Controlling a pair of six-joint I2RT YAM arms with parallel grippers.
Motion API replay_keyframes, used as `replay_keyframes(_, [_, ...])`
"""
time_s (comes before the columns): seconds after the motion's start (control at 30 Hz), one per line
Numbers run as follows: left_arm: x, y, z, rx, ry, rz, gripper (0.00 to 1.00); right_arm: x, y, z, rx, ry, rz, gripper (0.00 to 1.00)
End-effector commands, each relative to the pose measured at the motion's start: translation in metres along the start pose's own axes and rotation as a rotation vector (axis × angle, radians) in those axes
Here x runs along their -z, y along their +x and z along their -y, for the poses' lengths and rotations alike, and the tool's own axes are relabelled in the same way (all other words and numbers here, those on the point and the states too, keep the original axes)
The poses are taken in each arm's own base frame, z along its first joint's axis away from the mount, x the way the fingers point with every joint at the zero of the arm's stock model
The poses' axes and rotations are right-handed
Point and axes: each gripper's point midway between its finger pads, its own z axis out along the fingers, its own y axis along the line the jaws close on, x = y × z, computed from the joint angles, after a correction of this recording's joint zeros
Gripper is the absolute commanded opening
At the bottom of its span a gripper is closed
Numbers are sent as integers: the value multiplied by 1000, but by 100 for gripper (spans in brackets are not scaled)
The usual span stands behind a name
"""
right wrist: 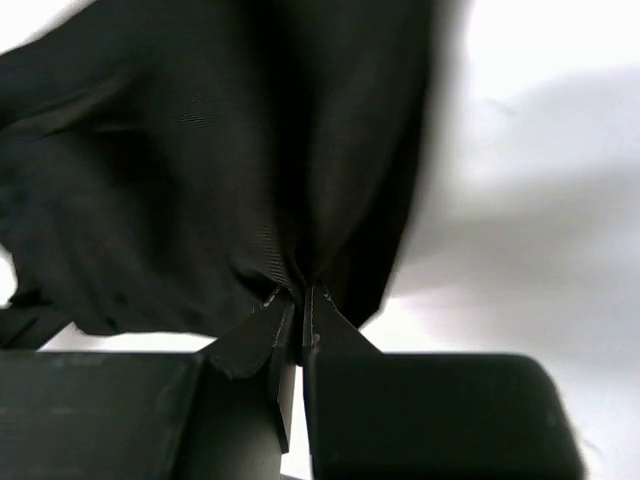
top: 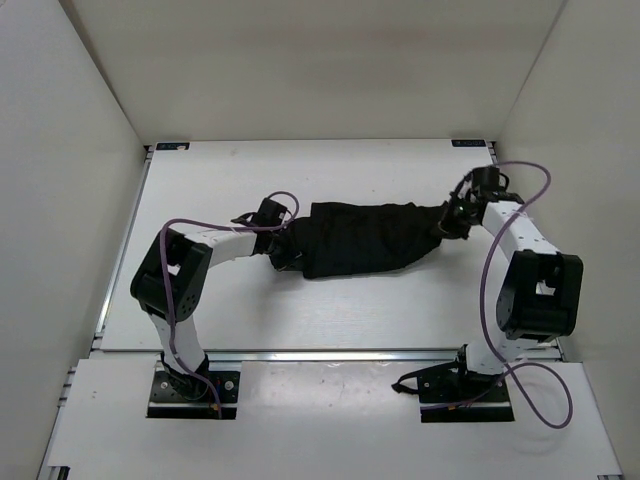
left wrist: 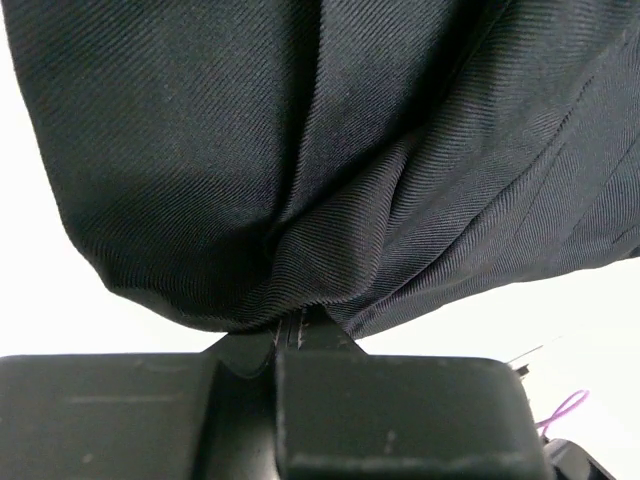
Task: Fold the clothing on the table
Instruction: Fold the skirt
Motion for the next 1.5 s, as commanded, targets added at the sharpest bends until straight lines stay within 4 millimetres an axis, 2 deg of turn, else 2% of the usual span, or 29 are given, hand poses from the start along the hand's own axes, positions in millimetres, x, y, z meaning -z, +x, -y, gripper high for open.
replay_keyframes(0.0, [-1,-12,4,23,7,52,0,17,-7,-55,191,-45,33,0])
replay_keyframes(0.07, [1,-16,10,24,21,74,0,22,-5,-101,246,-129,46,0])
replay_keyframes(0.13, [0,-18,11,36,28,82,0,21,19,-153,326,-217,18,0])
replay_keyframes(0.17, [1,-18,9,35,27,83,0,23,17,-173,333,-251,31,0])
replay_keyframes(0.27, [-1,-18,12,35,44,74,0,15,61,-243,464,-371,-33,0])
replay_keyframes(0.3, [-1,-14,8,36,41,68,0,12,67,-251,488,-382,-48,0])
replay_keyframes(0.37, [0,-16,7,28,49,70,0,-1,93,-283,577,-434,-119,0])
replay_keyframes(0.4, [0,-17,5,37,58,76,0,-10,98,-291,595,-429,-147,0])
replay_keyframes(0.47, [1,-17,1,37,75,71,0,-21,121,-306,691,-432,-201,0])
replay_keyframes(0.57, [0,-12,-5,24,82,54,1,-42,152,-319,803,-410,-270,0])
replay_keyframes(0.67, [1,-11,-11,25,85,46,3,-61,175,-314,843,-361,-349,0])
replay_keyframes(0.7, [1,-11,-14,36,91,43,4,-68,175,-310,844,-342,-355,0])
replay_keyframes(0.83, [4,-8,-16,42,108,40,11,-77,201,-299,846,-326,-413,0])
replay_keyframes(0.9, [4,-8,-20,39,104,30,20,-78,211,-294,837,-321,-434,1])
replay_keyframes(0.93, [5,-9,-20,42,106,29,24,-83,214,-289,826,-310,-439,0])
replay_keyframes(1.17, [7,-6,-28,52,96,32,37,-95,237,-259,799,-251,-508,0])
replay_keyframes(1.2, [9,-5,-27,52,103,29,37,-95,239,-257,802,-248,-516,2])
replay_keyframes(1.3, [10,-4,-31,55,91,24,39,-95,234,-258,840,-212,-468,15])
replay_keyframes(1.37, [17,-2,-27,40,95,25,41,-83,219,-271,838,-242,-422,28])
replay_keyframes(1.4, [19,-5,-25,60,102,25,42,-79,214,-273,826,-240,-413,31])
replay_keyframes(1.47, [32,-7,-18,66,116,29,44,-60,196,-287,831,-256,-362,45])
